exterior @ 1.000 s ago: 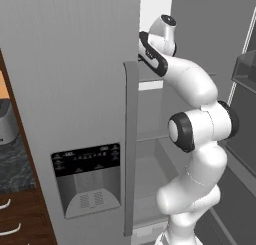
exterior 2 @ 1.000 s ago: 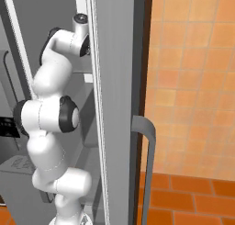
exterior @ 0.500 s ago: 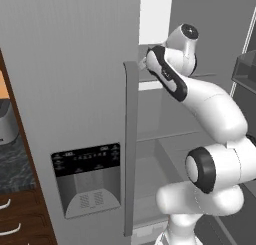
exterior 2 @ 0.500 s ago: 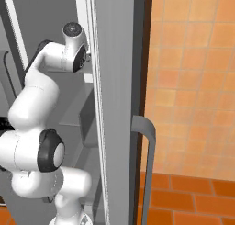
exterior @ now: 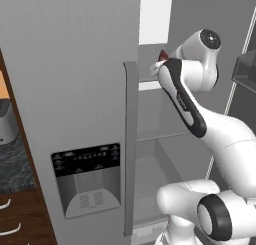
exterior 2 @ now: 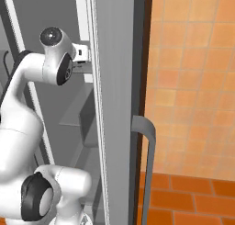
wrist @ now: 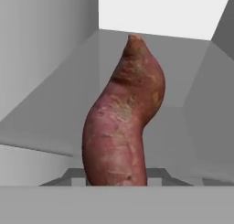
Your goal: Place one potato and one fish in each tupperware on the nearby counter, to pack two identical lunches.
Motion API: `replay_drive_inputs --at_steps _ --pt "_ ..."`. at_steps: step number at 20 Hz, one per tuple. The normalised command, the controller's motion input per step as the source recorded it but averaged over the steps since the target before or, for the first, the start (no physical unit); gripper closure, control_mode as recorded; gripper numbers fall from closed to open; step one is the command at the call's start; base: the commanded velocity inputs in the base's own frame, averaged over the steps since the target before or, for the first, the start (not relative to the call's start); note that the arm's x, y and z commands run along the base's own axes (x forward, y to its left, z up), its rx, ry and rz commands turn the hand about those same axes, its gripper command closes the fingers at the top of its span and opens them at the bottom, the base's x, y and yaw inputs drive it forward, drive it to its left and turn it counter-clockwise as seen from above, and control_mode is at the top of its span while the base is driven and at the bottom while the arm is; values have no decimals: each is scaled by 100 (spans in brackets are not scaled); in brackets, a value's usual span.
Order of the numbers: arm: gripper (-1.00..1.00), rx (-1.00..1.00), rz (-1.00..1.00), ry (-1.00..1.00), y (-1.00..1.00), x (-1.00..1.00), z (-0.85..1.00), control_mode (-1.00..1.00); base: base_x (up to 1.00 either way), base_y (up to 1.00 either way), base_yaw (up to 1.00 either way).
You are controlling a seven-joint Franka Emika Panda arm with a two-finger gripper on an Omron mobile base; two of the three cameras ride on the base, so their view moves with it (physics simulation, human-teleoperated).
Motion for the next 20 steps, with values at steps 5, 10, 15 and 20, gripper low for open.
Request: replay_drive_inputs --at_steps 5,10,15,20 --pt "100 0 -7 0 -16 -100 -16 -100 0 0 0" --pt "100 0 -4 -5 -4 -100 -55 -100 0 0 0" --pt "100 0 -2 -11 0 -100 -54 -100 0 0 0" --pt "100 0 0 0 0 0 0 100 -100 46 4"
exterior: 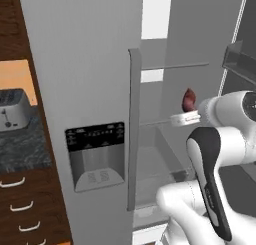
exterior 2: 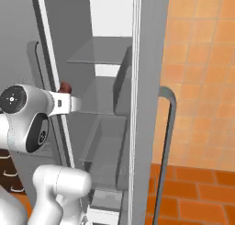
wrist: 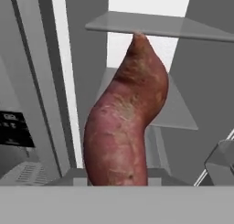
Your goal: Place one potato and one fish in each tupperware on the nearby counter, to pack two identical lunches.
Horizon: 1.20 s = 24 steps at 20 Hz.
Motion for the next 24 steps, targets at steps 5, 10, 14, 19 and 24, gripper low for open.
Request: replay_drive_inputs --at_steps 5,10,14,19,24 --pt "100 0 0 0 0 0 0 100 -78 100 22" --pt "100 0 0 0 0 0 0 100 -6 100 38" --pt "100 0 0 0 0 0 0 100 26 100 34" --pt "100 0 0 0 0 0 0 100 74 100 20" --pt "100 0 0 0 0 0 0 100 100 100 0"
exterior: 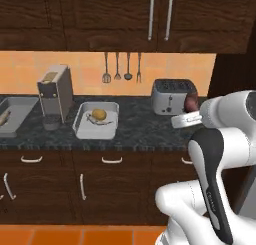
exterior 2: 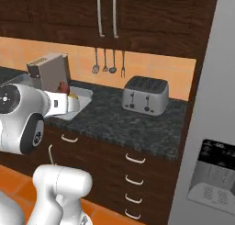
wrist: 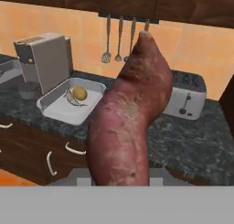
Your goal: Place one potato and one fish in each tupperware on the nearby counter, to pack two identical lunches.
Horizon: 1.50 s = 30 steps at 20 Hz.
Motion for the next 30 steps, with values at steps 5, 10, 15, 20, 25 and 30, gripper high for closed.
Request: replay_drive_inputs --at_steps 5,10,15,20,25,30 --pt "100 0 0 0 0 0 0 100 49 100 0" --pt "100 0 0 0 0 0 0 100 13 100 0" --pt "100 0 0 0 0 0 0 100 41 100 -1" --pt "100 0 0 0 0 0 0 100 56 100 -14" --pt "100 0 0 0 0 0 0 100 68 100 -25" --pt "100 0 0 0 0 0 0 100 85 59 -28"
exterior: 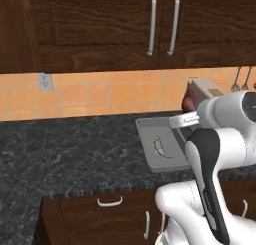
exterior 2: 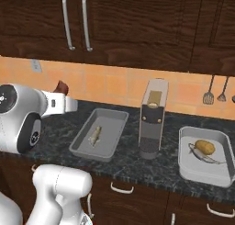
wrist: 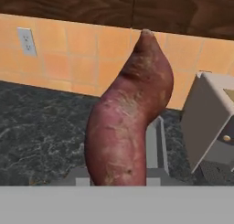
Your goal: Place one potato and one fish in each tupperware on the nearby counter, to pack two identical lunches.
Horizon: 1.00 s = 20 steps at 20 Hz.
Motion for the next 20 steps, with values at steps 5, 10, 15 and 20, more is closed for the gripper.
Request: replay_drive_inputs --at_steps 5,10,15,20 --pt "100 -2 -9 2 -19 9 -35 -100 19 2 -16" --pt "100 0 -13 12 -67 33 -100 -100 0 0 0" --pt "100 0 2 33 -16 44 -100 -100 0 0 0" --pt "100 0 18 37 12 36 -100 -100 0 0 0"
